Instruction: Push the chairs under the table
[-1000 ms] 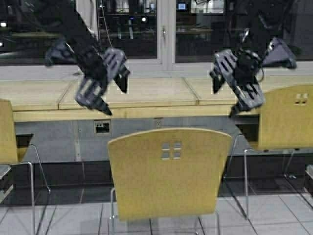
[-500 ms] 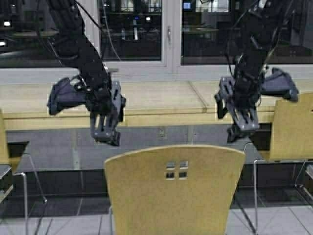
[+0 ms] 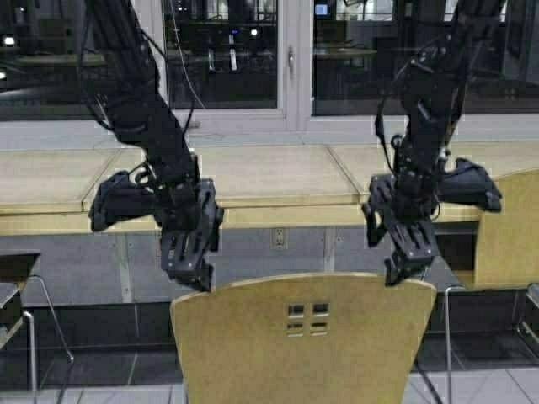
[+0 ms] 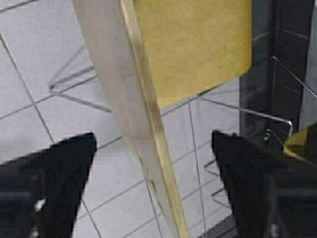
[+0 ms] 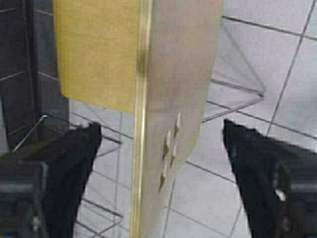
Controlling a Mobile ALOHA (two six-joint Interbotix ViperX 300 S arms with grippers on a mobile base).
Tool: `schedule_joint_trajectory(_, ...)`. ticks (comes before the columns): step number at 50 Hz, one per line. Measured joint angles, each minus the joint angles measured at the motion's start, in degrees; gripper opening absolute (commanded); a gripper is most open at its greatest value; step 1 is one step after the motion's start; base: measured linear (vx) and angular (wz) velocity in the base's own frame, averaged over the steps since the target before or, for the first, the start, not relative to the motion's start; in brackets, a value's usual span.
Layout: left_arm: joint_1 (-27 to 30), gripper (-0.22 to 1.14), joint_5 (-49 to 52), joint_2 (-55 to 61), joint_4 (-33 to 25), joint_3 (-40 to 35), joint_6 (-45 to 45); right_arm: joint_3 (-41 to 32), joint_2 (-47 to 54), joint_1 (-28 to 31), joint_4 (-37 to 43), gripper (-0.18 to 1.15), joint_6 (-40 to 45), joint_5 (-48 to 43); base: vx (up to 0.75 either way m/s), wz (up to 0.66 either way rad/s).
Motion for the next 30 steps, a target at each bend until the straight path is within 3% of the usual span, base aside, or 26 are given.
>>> schedule_joint_trajectory(30,-0.35,1.01,3.60,16.96,0.00,-13.97,-0.09,-12.66,15.91,-2.55,-3.25,1.04,-0.09,3.52,0.01,0.01)
